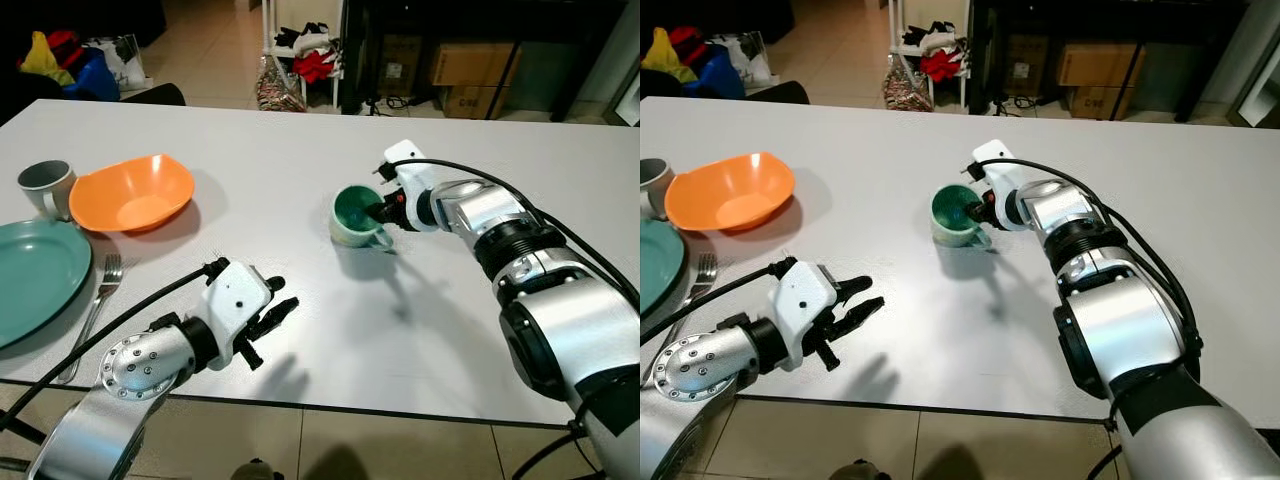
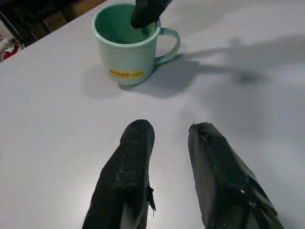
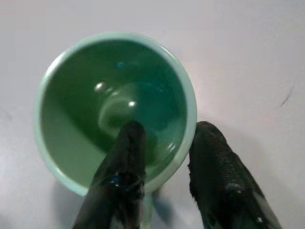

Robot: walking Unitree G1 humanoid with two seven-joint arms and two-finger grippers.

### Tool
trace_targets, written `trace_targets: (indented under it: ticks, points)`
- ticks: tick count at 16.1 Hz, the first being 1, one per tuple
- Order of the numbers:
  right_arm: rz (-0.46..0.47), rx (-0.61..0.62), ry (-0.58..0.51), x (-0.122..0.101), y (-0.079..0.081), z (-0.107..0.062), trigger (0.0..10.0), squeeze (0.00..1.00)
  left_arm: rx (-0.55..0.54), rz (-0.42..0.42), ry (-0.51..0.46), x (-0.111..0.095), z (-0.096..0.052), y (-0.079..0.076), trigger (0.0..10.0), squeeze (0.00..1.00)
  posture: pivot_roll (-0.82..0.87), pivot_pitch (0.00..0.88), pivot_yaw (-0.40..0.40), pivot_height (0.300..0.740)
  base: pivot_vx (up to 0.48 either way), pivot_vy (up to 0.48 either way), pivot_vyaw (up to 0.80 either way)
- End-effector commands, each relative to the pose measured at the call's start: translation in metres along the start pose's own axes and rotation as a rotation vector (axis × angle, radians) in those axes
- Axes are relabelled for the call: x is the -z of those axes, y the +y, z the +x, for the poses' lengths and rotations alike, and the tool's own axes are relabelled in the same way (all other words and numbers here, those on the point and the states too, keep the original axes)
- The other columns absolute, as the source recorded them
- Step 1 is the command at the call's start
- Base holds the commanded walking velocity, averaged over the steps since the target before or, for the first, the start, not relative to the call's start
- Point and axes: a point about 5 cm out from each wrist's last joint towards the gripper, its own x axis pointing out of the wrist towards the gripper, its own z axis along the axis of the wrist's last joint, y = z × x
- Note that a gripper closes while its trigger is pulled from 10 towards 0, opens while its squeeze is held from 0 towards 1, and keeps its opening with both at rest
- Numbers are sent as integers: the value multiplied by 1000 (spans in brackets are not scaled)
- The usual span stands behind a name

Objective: Setting the table

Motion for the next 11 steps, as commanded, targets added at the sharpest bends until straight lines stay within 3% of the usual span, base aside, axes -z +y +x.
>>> trace_targets:
  ticks: [1,4,8,10,11]
  points:
    - [-14,18,-50,-16,-3,-4,10000,1000,-17,18,-4,-3,-3,3,10000,0,202,0,-8,740,0,0,0]
    - [-2,19,-117,-31,-8,-12,10000,1000,-33,22,-10,-4,-2,6,10000,0,198,0,-6,740,0,0,0]
    - [95,-11,-259,-42,-27,-35,10000,1000,-163,-73,-97,-10,0,15,10000,0,183,0,-4,740,0,0,0]
    - [155,42,-506,-27,-17,-62,10000,1000,-228,-166,-146,-13,0,12,10000,0,152,0,21,740,0,0,0]
    - [162,76,-564,-22,-12,-71,10000,1000,-241,-182,-155,-14,0,11,10000,0,152,0,21,740,0,0,0]
